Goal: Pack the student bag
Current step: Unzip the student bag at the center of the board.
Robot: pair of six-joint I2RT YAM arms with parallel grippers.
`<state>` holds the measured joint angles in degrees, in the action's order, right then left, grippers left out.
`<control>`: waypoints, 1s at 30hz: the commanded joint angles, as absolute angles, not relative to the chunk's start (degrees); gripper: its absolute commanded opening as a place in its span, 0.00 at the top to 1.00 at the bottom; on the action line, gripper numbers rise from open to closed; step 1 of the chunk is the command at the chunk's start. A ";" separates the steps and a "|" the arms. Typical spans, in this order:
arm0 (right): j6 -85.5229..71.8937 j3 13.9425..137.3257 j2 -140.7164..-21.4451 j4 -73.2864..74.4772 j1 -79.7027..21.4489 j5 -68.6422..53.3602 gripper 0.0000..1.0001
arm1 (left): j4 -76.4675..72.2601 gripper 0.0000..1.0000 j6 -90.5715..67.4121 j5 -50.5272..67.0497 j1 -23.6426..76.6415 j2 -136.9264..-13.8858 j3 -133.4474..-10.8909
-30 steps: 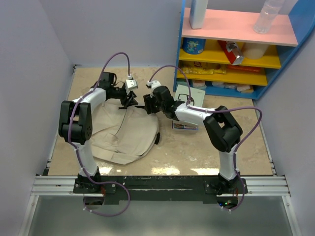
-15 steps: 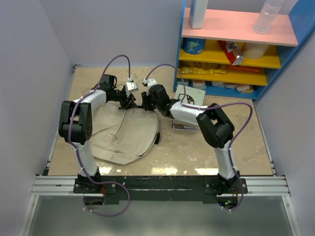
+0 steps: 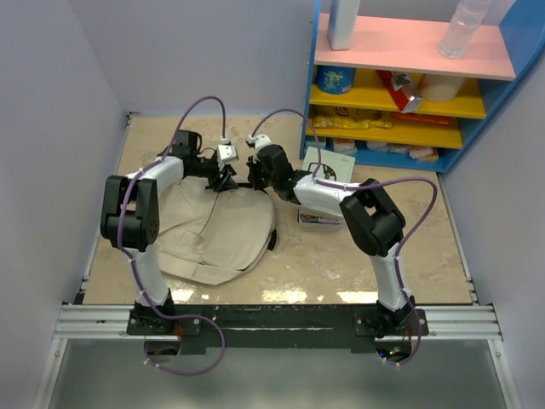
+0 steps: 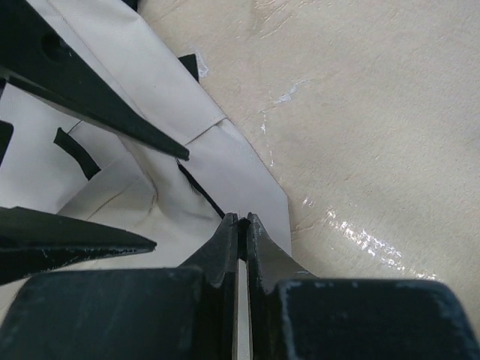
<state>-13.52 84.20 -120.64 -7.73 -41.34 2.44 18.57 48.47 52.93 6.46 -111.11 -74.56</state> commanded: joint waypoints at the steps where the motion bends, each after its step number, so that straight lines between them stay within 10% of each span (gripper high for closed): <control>1: -13.97 86.22 -118.30 -9.58 -41.31 2.99 1.00 | 18.81 0.43 53.17 58.36 6.85 -109.59 -73.74; 20: -18.46 83.06 -113.47 -12.83 -40.61 0.53 1.00 | 14.42 0.47 49.40 54.67 10.02 -115.14 -79.63; 30: -19.07 81.74 -112.32 -13.10 -40.34 1.84 1.00 | 17.66 0.81 50.80 54.93 10.02 -117.51 -82.70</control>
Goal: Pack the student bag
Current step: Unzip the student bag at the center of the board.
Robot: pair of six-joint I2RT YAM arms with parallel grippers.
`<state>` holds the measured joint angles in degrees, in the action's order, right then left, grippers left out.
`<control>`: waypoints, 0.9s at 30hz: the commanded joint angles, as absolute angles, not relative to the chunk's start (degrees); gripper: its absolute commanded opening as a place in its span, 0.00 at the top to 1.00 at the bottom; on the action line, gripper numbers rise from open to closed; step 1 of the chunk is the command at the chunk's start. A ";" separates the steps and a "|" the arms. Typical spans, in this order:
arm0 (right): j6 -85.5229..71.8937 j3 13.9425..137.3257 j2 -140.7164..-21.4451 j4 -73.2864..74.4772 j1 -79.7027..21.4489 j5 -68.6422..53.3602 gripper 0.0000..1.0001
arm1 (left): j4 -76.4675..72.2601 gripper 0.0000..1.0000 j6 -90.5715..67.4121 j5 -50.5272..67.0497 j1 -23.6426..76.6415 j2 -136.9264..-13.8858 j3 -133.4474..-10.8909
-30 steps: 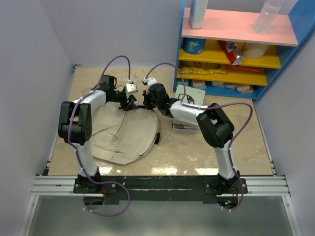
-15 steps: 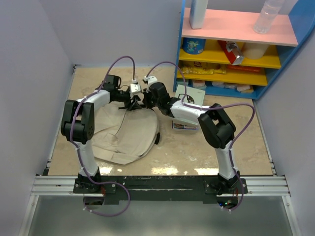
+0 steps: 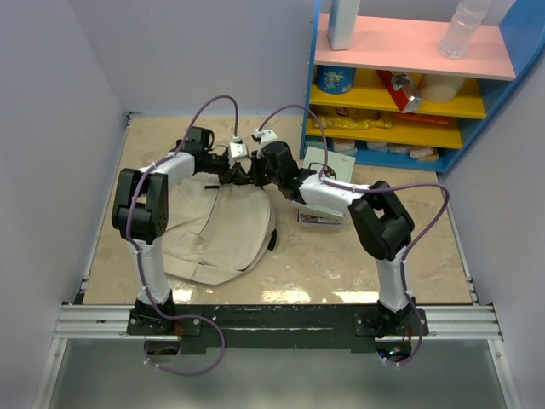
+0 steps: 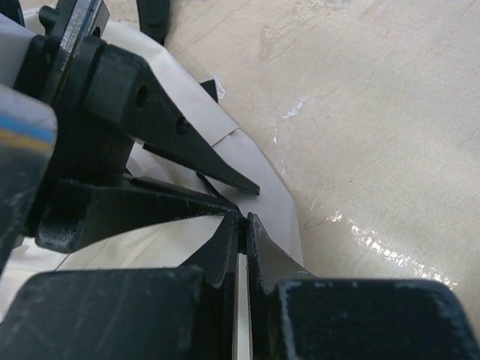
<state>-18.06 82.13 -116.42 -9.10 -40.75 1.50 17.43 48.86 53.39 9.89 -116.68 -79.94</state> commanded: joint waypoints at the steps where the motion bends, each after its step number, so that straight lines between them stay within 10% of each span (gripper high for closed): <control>1: -19.16 81.74 -112.32 -12.92 -40.34 2.19 1.00 | 18.10 0.88 50.89 55.02 10.02 -117.51 -83.05; 27: -19.16 71.37 -100.46 -6.50 -37.35 18.72 1.00 | 13.36 1.00 41.13 39.64 8.00 -119.27 -86.83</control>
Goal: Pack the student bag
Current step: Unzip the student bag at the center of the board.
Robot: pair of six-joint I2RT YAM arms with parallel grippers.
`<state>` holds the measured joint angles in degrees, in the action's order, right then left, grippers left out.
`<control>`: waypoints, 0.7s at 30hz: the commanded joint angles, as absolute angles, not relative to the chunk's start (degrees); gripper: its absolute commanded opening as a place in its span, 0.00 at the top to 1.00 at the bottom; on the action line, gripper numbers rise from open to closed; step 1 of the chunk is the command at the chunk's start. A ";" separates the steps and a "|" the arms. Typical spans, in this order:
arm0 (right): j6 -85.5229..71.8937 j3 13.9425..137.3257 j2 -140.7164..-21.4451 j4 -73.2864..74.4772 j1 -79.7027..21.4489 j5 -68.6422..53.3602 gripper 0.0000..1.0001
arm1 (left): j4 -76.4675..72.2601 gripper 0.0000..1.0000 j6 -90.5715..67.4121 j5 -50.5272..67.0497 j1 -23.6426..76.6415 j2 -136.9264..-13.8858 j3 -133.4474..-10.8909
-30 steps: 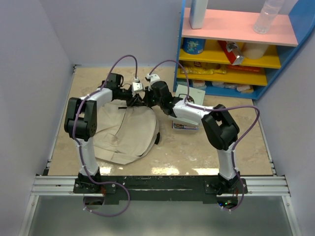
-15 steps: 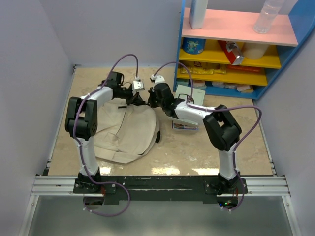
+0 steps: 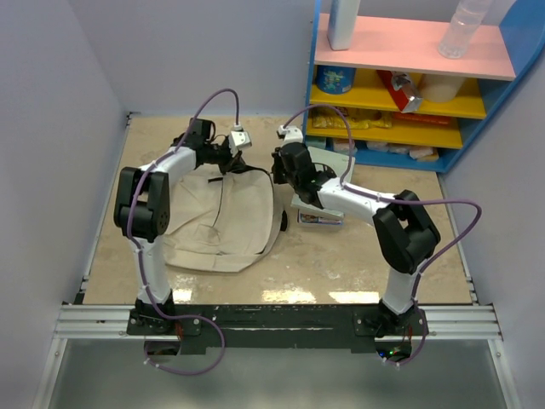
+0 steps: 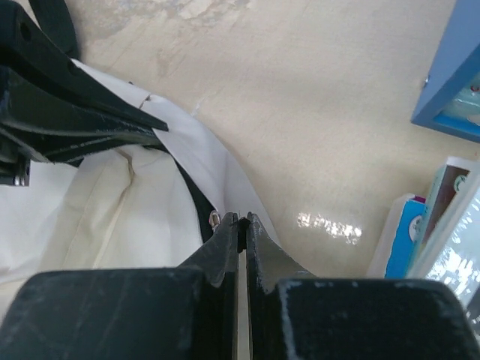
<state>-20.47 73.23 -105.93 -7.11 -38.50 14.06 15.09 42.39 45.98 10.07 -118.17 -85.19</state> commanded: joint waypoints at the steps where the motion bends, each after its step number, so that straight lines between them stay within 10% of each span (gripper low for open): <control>1: -19.07 71.02 -100.20 -6.42 -37.35 18.63 1.00 | 13.53 1.00 40.96 40.51 7.56 -119.35 -86.92; 21: -23.02 67.68 -100.55 -6.68 -41.75 16.26 1.00 | 16.61 1.00 42.80 34.37 -2.81 -115.23 -82.97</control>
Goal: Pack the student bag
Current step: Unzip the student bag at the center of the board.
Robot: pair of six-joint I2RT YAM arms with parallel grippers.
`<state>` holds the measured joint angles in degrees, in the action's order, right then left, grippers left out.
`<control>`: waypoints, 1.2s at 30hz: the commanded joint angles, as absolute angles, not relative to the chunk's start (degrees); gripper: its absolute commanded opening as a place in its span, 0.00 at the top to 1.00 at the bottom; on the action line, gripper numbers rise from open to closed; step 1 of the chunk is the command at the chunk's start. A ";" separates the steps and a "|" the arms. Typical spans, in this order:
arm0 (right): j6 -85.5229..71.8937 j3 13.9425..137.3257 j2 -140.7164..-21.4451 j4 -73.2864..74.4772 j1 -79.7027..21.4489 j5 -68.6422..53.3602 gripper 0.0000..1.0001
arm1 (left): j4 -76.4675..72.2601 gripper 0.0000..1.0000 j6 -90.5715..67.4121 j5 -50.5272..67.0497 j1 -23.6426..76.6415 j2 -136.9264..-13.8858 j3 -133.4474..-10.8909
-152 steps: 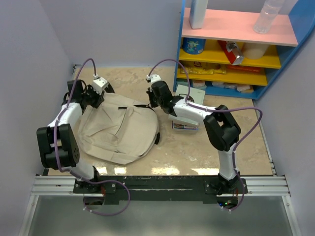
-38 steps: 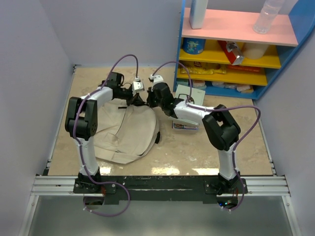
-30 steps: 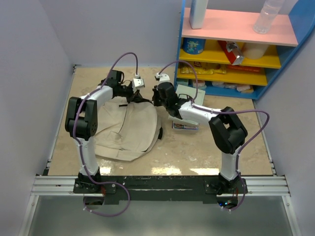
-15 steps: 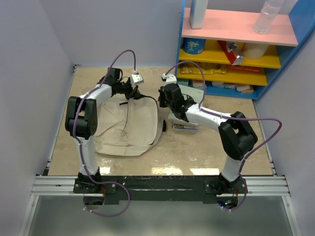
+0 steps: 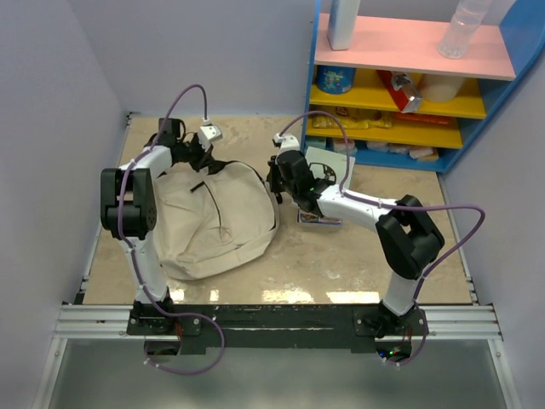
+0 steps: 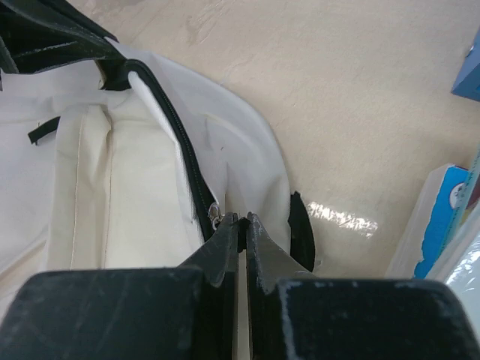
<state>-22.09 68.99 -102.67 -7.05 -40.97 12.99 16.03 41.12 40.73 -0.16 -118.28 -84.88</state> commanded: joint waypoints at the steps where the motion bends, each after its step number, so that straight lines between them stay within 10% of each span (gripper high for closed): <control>1: -23.20 67.33 -100.37 -6.77 -42.01 16.26 1.00 | 16.70 1.00 42.54 34.02 -3.25 -114.96 -82.71; 13: -23.91 64.16 -97.12 -6.50 -43.94 17.14 1.00 | 14.15 0.95 39.03 31.72 -7.65 -111.54 -79.45; 21: -24.17 66.27 -97.12 -5.63 -44.21 16.09 1.00 | 19.51 0.23 36.74 48.40 -7.03 -104.51 -81.65; 36: -26.89 68.29 -95.01 -5.71 -44.65 15.55 1.00 | 29.17 0.18 54.49 53.79 12.57 -110.20 -87.62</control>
<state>-25.61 65.56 -98.91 -4.71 -44.36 14.04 25.47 49.15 52.38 11.40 -105.80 -82.98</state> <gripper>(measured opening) 0.026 0.816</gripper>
